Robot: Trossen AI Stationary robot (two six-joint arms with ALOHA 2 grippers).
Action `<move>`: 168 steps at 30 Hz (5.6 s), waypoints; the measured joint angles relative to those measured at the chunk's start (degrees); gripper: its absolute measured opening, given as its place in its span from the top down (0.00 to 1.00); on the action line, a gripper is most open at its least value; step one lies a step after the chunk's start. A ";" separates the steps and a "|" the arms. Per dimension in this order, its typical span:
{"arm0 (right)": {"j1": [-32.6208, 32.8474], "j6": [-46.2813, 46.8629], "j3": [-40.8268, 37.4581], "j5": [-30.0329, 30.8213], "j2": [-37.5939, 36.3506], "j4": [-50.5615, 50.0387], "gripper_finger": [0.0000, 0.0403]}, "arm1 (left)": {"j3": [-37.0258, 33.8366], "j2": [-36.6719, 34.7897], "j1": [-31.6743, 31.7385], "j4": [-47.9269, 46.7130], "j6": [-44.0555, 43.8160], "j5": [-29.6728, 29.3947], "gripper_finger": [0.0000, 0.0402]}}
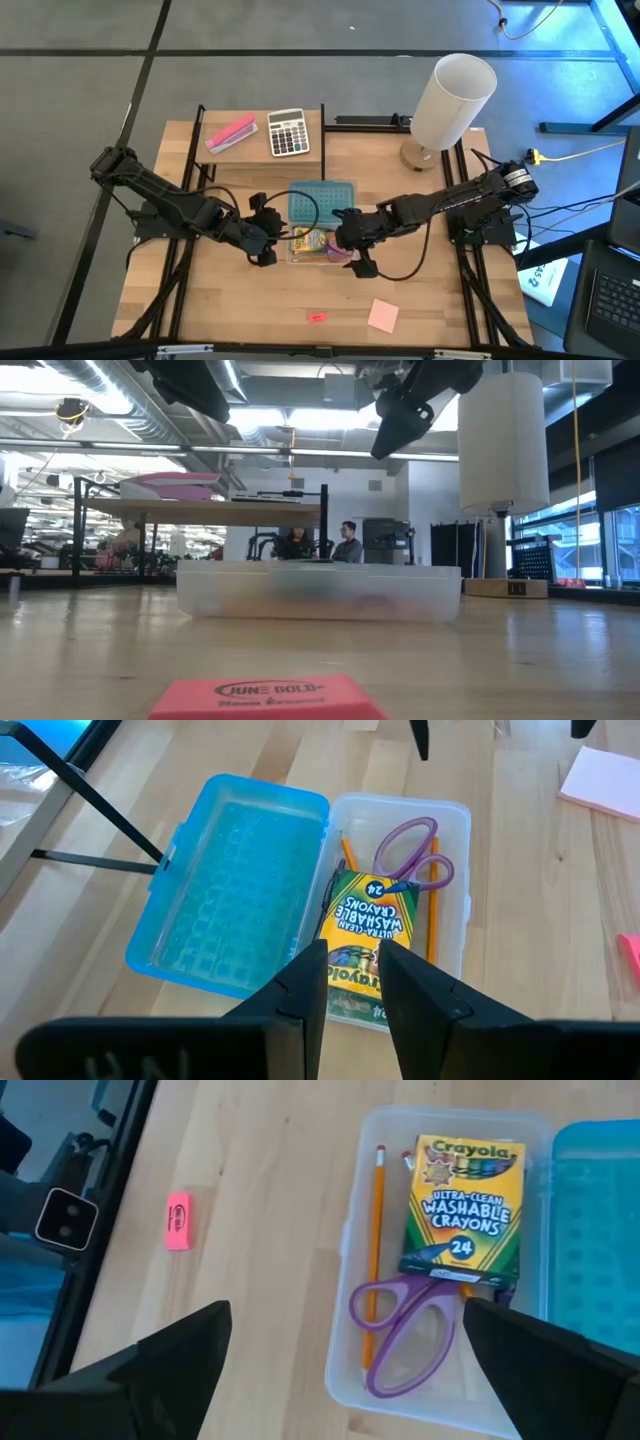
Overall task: Pack school essentials
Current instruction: Put the pink sticky notes into the blue supply box
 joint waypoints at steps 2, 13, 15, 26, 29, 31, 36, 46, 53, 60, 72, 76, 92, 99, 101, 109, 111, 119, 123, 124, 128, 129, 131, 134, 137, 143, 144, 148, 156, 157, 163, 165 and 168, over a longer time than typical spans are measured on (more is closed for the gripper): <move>0.15 0.03 0.00 0.01 0.00 -0.36 0.01 | 0.00 0.00 0.01 0.00 0.00 0.00 0.79; 5.21 3.20 0.00 -0.17 0.00 -3.63 0.01 | 0.00 0.00 0.01 0.00 0.00 0.00 0.79; 6.32 4.58 0.00 -0.21 0.00 -4.21 0.01 | 0.00 0.00 0.01 0.00 0.00 -0.01 0.79; 12.09 18.65 0.00 -0.23 0.00 -7.55 0.01 | 0.00 0.00 -0.01 0.20 -0.85 0.17 0.79; 13.01 21.30 0.00 0.15 0.00 -9.47 0.01 | 0.00 0.00 -1.01 0.63 -0.63 2.36 0.79; 13.55 22.45 0.00 0.93 0.00 -10.65 0.01 | 0.00 0.00 -2.08 1.66 0.50 4.61 0.79; 14.56 22.11 0.00 1.32 0.00 -14.32 0.01 | 0.00 0.00 -5.68 6.39 1.79 7.06 0.79; 15.06 13.02 -0.26 1.45 -2.82 -21.45 0.01 | 0.02 4.03 -13.48 16.89 1.24 4.09 0.79; 15.45 10.78 -5.09 1.52 -11.63 -20.90 0.01 | 0.02 9.82 -15.39 21.33 -7.02 3.15 0.79; 16.95 14.12 -13.48 2.49 -17.03 -12.45 0.01 | 0.02 14.29 -15.45 22.15 -10.14 5.24 0.79; 18.03 14.14 -16.48 1.55 -16.79 -6.99 0.01 | 0.02 16.71 -15.78 22.09 -10.24 5.96 0.79; 18.03 18.02 -16.50 0.93 -16.46 -5.69 0.01 | 0.02 16.71 -15.78 22.02 -10.19 5.97 0.79; 19.06 28.70 -16.50 0.86 -16.46 -4.47 0.01 | 0.02 16.70 -15.78 21.55 -10.14 5.97 0.79; 19.06 28.55 -16.50 0.87 -16.46 -4.47 0.01 | 0.02 16.70 -15.80 22.49 -1.99 6.01 0.79; 19.06 28.32 -16.50 0.86 -16.46 -4.47 0.01 | 0.02 16.70 -15.80 22.51 -1.11 6.01 0.79; 19.06 28.47 -16.50 0.89 -16.46 -4.47 0.01 | 0.02 16.70 -15.80 22.32 -1.09 6.01 0.79; 19.00 29.35 -16.50 1.01 -16.46 -4.44 0.01 | 0.02 16.70 -15.78 22.29 -1.08 6.01 0.79; 18.64 31.34 -16.50 6.00 -16.46 -3.67 0.01 | 0.02 16.70 -15.79 22.27 -1.07 6.01 0.79; 19.17 31.34 -16.50 5.98 -16.46 -2.94 0.01 | 0.02 16.68 -15.78 22.27 -1.05 6.01 0.79; 19.19 31.34 -16.50 5.96 -16.46 -2.67 0.01 | 0.02 16.68 -15.78 22.27 -1.05 6.01 0.79; 19.19 31.34 -16.48 5.88 -16.46 -1.02 0.01 | 0.02 16.68 -15.79 22.27 -1.05 6.01 0.79; 19.19 31.34 -16.48 5.89 -16.46 -0.60 0.01 | 0.02 16.68 -15.78 22.27 -1.05 6.01 0.79; 19.19 31.34 -16.48 6.05 -16.46 0.64 0.01 | 0.02 16.68 -15.78 22.27 -1.05 6.01 0.79; 19.15 31.02 -16.48 6.26 -16.46 1.22 0.01 | 0.02 16.68 -15.78 22.27 -1.05 6.01 0.79; 19.15 29.78 -16.61 5.99 -16.44 1.30 0.01 | 0.02 16.68 -15.78 22.27 -1.05 6.01 0.79; 19.17 31.18 -17.55 5.80 -16.07 1.74 0.01 | 0.02 16.68 -15.78 22.27 -1.05 6.01 0.79; 19.17 31.92 -17.56 5.70 -15.93 1.74 0.01 | 0.02 16.68 -15.78 22.27 -1.05 6.01 0.79; 19.45 33.20 -17.62 5.80 -15.49 2.22 0.01 | 0.02 16.68 -15.78 22.25 -1.05 6.01 0.79; 19.48 33.02 -17.62 5.81 -13.30 3.13 0.01 | 0.02 16.65 -15.78 22.21 -1.05 6.01 0.79; 19.49 33.14 -17.62 5.80 -13.29 2.89 0.01 | 0.02 16.65 -15.78 22.21 -1.05 6.01 0.79; 20.63 35.72 -17.62 6.37 -13.29 1.99 0.01 | 0.02 16.65 -15.78 22.21 -1.05 6.01 0.79; 21.48 35.91 -17.62 8.00 -13.29 1.60 0.01 | 0.02 16.65 -15.78 22.23 -1.05 6.01 0.79; 22.51 38.96 -17.62 10.09 -13.29 1.47 0.01 | 0.02 16.65 -15.79 22.22 -1.05 6.01 0.79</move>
